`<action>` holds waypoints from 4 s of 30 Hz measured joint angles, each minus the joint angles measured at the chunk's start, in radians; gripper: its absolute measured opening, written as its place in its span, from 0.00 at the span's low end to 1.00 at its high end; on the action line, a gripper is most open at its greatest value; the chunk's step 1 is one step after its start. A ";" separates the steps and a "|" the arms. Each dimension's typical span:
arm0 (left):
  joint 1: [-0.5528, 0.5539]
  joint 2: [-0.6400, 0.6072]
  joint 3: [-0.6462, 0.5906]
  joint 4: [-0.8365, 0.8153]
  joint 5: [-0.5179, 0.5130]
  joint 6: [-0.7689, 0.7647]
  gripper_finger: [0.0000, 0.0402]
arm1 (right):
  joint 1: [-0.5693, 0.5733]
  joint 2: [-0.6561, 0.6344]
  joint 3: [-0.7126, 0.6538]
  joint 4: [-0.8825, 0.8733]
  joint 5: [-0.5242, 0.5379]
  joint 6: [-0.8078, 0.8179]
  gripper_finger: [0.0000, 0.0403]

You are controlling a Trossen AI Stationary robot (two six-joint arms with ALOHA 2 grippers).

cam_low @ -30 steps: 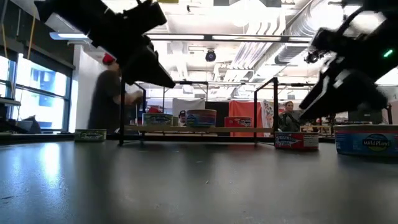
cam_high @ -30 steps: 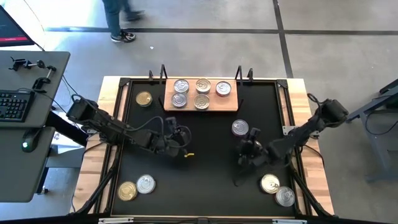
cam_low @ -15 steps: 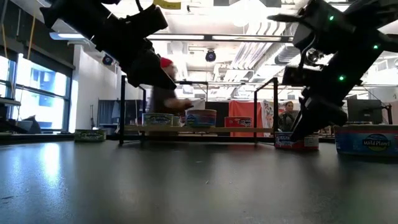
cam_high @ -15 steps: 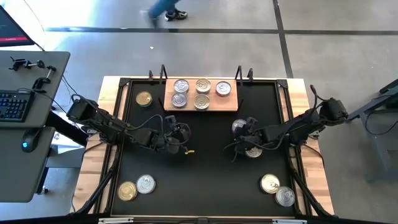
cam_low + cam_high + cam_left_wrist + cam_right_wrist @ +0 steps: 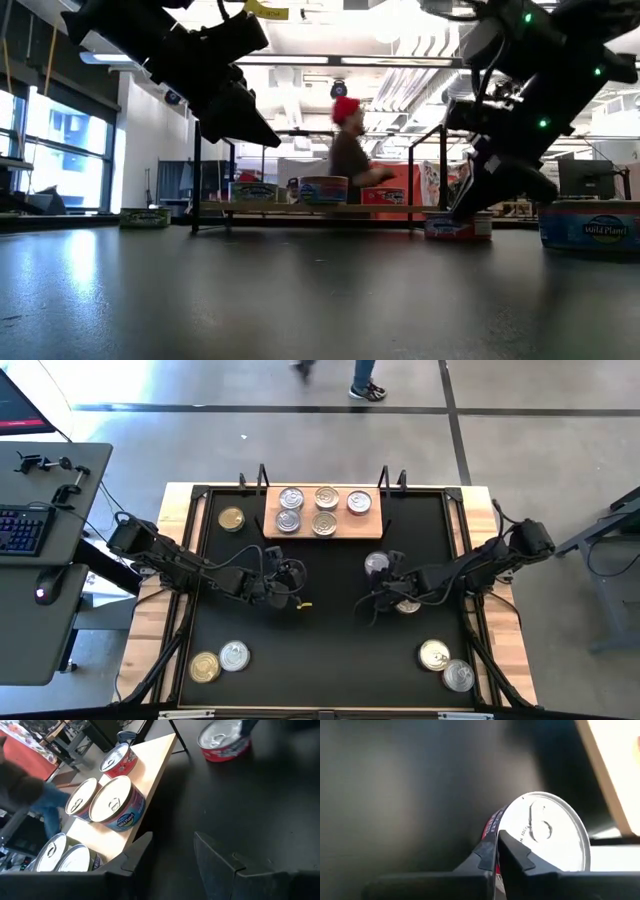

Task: Stack canned seafood by type on shelf
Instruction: Put the red tuna can on the shelf

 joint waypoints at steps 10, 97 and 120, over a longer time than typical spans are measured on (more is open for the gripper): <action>0.000 0.000 0.000 0.000 0.009 0.000 0.33 | 0.055 0.005 0.105 0.155 -0.076 -0.150 0.00; 0.138 0.257 0.341 0.105 0.736 0.106 0.00 | 0.217 0.129 0.081 0.338 0.310 -0.126 0.29; -0.009 -0.085 0.004 -0.061 0.176 -0.114 0.00 | -0.232 0.221 0.300 0.175 0.380 -0.469 0.29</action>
